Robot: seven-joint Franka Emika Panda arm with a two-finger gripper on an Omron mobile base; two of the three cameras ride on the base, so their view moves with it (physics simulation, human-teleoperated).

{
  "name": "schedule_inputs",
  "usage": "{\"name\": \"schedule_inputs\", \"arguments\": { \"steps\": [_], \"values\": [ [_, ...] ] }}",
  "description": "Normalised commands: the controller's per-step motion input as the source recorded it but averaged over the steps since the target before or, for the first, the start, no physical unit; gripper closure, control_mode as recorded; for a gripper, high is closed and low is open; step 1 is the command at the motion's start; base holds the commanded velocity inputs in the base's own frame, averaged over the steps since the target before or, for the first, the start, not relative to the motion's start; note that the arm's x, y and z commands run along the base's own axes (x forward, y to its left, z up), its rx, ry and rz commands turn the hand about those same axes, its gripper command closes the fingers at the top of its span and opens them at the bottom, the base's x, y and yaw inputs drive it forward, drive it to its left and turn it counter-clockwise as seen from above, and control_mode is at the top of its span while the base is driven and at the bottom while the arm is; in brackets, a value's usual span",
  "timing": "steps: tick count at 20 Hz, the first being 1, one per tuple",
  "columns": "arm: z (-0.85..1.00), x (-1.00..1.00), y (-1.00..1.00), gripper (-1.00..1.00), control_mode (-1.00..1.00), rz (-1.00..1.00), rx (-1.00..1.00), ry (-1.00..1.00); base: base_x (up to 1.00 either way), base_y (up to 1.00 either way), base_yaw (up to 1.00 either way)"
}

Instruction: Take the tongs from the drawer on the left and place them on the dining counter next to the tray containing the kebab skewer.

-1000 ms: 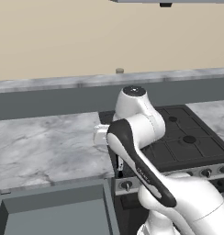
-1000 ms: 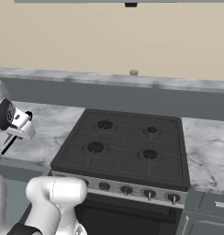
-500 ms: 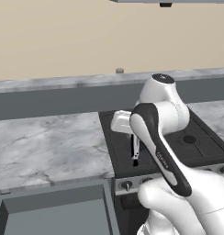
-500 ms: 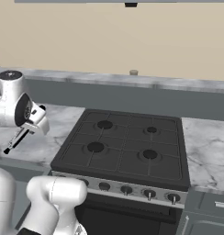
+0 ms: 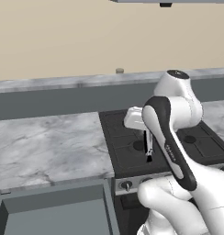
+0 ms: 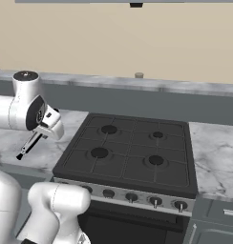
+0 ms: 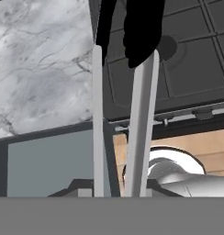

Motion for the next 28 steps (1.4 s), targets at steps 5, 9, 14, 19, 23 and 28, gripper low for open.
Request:
{"name": "schedule_inputs", "arguments": {
  "steps": [5,9,14,19,23,28],
  "values": [
    [0.09,0.02,-0.18,1.00,-1.00,0.00,-0.18,0.00,0.00,0.00,0.00],
    [0.10,0.00,-0.20,1.00,-1.00,0.00,-0.21,-0.01,0.00,0.00,0.00],
    [0.07,0.00,-0.30,1.00,-1.00,0.02,-0.07,-0.09,0.00,0.00,0.00],
    [0.00,0.00,-0.32,1.00,-1.00,0.14,0.00,-0.13,0.00,0.00,0.00],
    [0.08,0.00,-0.17,1.00,-1.00,0.13,0.00,-0.23,0.00,0.00,0.00],
    [0.28,-0.05,-0.12,1.00,-1.00,0.08,-0.01,-0.01,0.00,0.00,0.00]
  ]
}}
